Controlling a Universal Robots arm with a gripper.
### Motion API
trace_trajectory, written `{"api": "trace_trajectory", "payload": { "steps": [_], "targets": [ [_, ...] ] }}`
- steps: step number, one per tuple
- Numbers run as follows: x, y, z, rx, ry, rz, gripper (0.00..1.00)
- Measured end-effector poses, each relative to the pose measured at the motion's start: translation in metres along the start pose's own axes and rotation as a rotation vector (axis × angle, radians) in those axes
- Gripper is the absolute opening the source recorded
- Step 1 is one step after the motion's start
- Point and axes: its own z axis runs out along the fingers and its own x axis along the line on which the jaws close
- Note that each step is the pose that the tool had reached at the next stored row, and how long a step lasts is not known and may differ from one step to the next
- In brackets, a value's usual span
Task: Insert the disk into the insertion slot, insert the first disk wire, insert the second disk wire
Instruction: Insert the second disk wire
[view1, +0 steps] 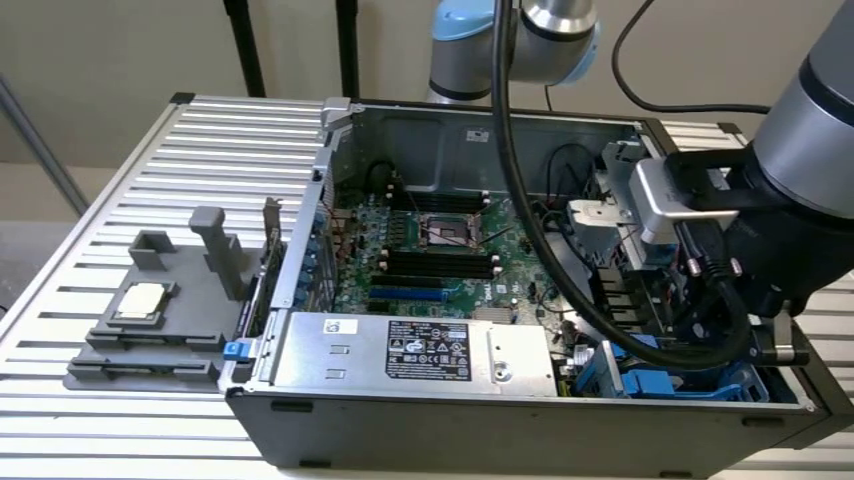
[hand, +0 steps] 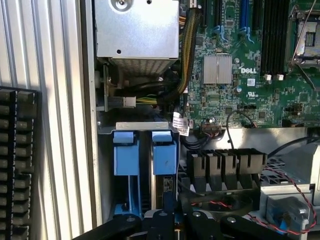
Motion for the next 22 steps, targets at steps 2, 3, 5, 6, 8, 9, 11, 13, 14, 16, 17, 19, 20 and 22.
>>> {"api": "trace_trajectory", "payload": {
  "steps": [2,3,5,6,8,9,11,13,14,16,17,19,20,22],
  "targets": [
    [0.0,0.0008,0.0008,0.0016,-0.0001,0.0,0.16],
    [0.001,0.0008,0.0016,0.0026,-0.0004,0.0,0.16],
    [0.001,0.0012,0.003,0.0057,-0.0005,-0.001,0.16],
    [0.001,0.0013,0.0037,0.0074,-0.0006,-0.001,0.16],
    [0.001,0.0016,0.0052,0.0109,-0.0006,-0.001,0.16],
    [0.001,0.0018,0.0059,0.0125,-0.0008,-0.001,0.16],
    [0.001,0.002,0.007,0.0147,-0.0009,-0.002,0.16],
    [0.001,0.0021,0.0078,0.0166,-0.0008,-0.002,0.16],
    [0.002,0.0023,0.0084,0.0176,-0.001,-0.002,0.16],
    [0.002,0.0025,0.0094,0.0193,-0.001,-0.002,0.16],
    [0.002,0.0026,0.0099,0.0201,-0.0011,-0.002,0.16],
    [0.002,0.0029,0.0108,0.0214,-0.0012,-0.002,0.16],
    [0.002,0.003,0.0113,0.0219,-0.0011,-0.002,0.16],
    [0.002,0.0033,0.0123,0.0229,-0.0012,-0.003,0.16]
  ]
}}
